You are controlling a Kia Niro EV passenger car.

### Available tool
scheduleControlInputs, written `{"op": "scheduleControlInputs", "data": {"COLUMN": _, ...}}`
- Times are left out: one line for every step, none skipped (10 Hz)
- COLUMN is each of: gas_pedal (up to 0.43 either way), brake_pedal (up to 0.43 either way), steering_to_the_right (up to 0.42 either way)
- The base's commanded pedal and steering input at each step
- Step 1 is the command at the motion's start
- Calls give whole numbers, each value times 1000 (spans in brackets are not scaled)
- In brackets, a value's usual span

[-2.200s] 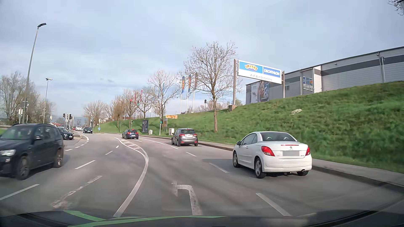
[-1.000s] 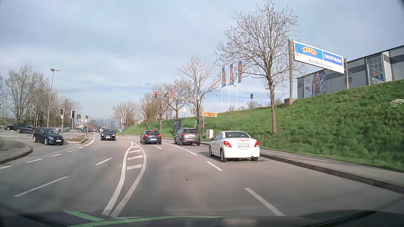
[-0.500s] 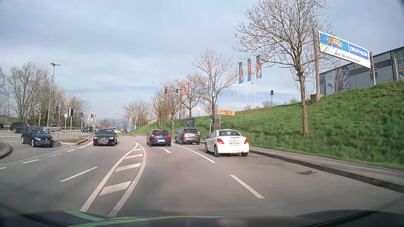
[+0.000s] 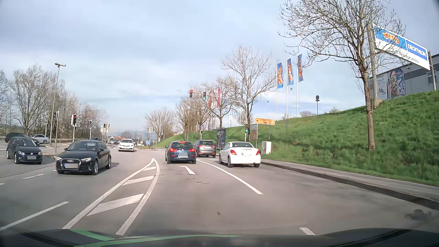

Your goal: Follow the waypoints while adhering to traffic rules and regulations

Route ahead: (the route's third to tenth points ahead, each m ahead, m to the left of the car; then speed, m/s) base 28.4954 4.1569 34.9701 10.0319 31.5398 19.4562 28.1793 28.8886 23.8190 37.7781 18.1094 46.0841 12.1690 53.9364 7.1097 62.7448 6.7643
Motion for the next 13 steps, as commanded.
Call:
{"op": "scheduleControlInputs", "data": {"gas_pedal": 0, "brake_pedal": 226, "steering_to_the_right": -60}}
{"op": "scheduleControlInputs", "data": {"gas_pedal": 0, "brake_pedal": 226, "steering_to_the_right": -58}}
{"op": "scheduleControlInputs", "data": {"gas_pedal": 0, "brake_pedal": 232, "steering_to_the_right": -54}}
{"op": "scheduleControlInputs", "data": {"gas_pedal": 0, "brake_pedal": 232, "steering_to_the_right": -47}}
{"op": "scheduleControlInputs", "data": {"gas_pedal": 0, "brake_pedal": 232, "steering_to_the_right": -42}}
{"op": "scheduleControlInputs", "data": {"gas_pedal": 0, "brake_pedal": 232, "steering_to_the_right": -39}}
{"op": "scheduleControlInputs", "data": {"gas_pedal": 0, "brake_pedal": 232, "steering_to_the_right": -39}}
{"op": "scheduleControlInputs", "data": {"gas_pedal": 0, "brake_pedal": 232, "steering_to_the_right": -39}}
{"op": "scheduleControlInputs", "data": {"gas_pedal": 0, "brake_pedal": 232, "steering_to_the_right": -40}}
{"op": "scheduleControlInputs", "data": {"gas_pedal": 0, "brake_pedal": 232, "steering_to_the_right": -45}}
{"op": "scheduleControlInputs", "data": {"gas_pedal": 0, "brake_pedal": 232, "steering_to_the_right": -50}}
{"op": "scheduleControlInputs", "data": {"gas_pedal": 0, "brake_pedal": 232, "steering_to_the_right": -51}}
{"op": "scheduleControlInputs", "data": {"gas_pedal": 0, "brake_pedal": 232, "steering_to_the_right": -54}}
